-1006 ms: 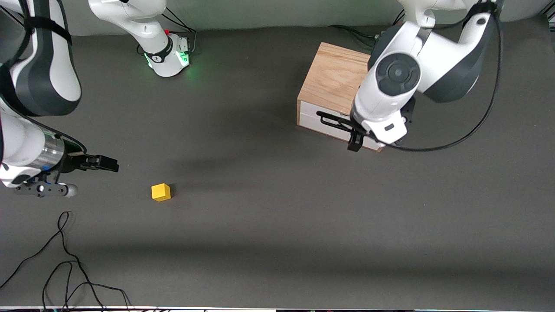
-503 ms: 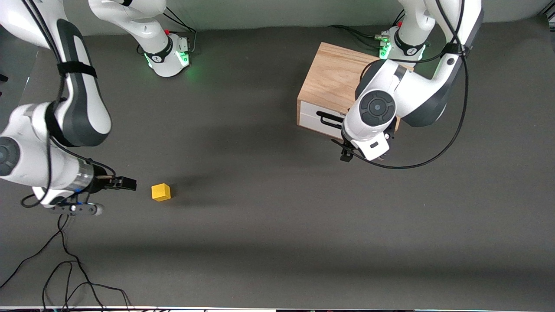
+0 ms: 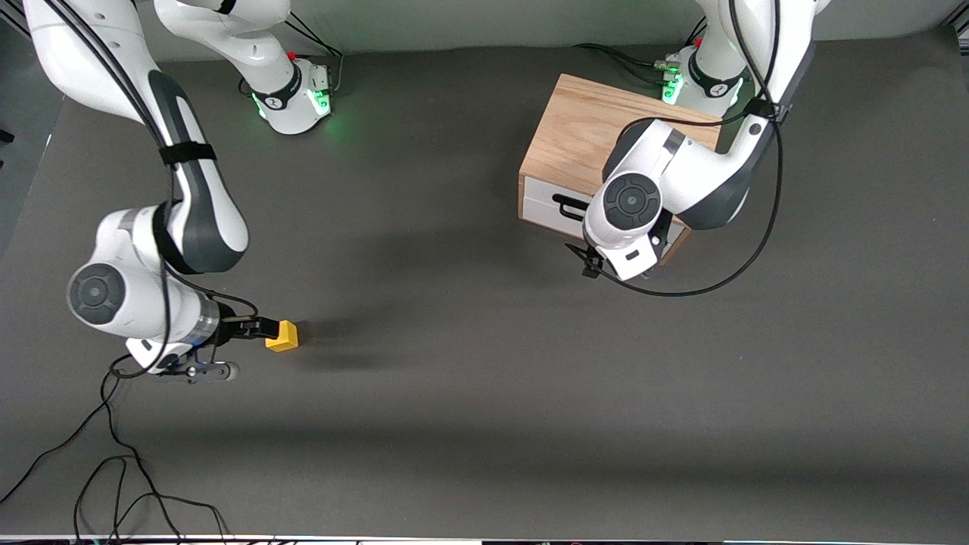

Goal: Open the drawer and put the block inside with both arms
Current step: 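Reach the left gripper to the drawer handle while the right gripper approaches the cube, then pull the drawer open with the left gripper while the right gripper grasps the cube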

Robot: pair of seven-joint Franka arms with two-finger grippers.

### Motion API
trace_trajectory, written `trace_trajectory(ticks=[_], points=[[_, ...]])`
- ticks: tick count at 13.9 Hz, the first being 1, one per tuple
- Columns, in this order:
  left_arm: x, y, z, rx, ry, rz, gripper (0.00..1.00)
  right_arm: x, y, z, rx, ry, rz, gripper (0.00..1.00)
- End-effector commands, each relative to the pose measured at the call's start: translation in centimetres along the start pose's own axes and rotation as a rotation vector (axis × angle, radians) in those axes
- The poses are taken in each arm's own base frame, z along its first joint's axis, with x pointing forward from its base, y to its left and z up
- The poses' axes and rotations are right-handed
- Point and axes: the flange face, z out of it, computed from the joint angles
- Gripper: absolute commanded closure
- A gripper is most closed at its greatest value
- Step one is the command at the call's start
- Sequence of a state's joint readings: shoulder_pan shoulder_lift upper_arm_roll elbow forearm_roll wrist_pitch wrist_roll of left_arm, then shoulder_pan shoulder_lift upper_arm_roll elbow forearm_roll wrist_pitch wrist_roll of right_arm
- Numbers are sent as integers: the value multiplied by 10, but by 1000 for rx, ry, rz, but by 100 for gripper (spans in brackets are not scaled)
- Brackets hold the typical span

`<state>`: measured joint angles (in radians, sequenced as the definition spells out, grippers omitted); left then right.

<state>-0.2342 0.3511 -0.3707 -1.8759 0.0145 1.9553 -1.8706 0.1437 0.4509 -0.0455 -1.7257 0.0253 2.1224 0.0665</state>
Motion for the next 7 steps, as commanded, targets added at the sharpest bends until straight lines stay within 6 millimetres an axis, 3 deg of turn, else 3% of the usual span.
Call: trace_trajectory(ticks=[1,4,7], points=[[-6,-1,16,6,30,-4,0,-11,-1,26,-10,35,-49,0],[-5,3,29,17,28,0,0,-15,-9,46,-13,32,-76,0],[-4,9,22,-9,30,2,0,-23,-5,73,-14,84,-134,0]])
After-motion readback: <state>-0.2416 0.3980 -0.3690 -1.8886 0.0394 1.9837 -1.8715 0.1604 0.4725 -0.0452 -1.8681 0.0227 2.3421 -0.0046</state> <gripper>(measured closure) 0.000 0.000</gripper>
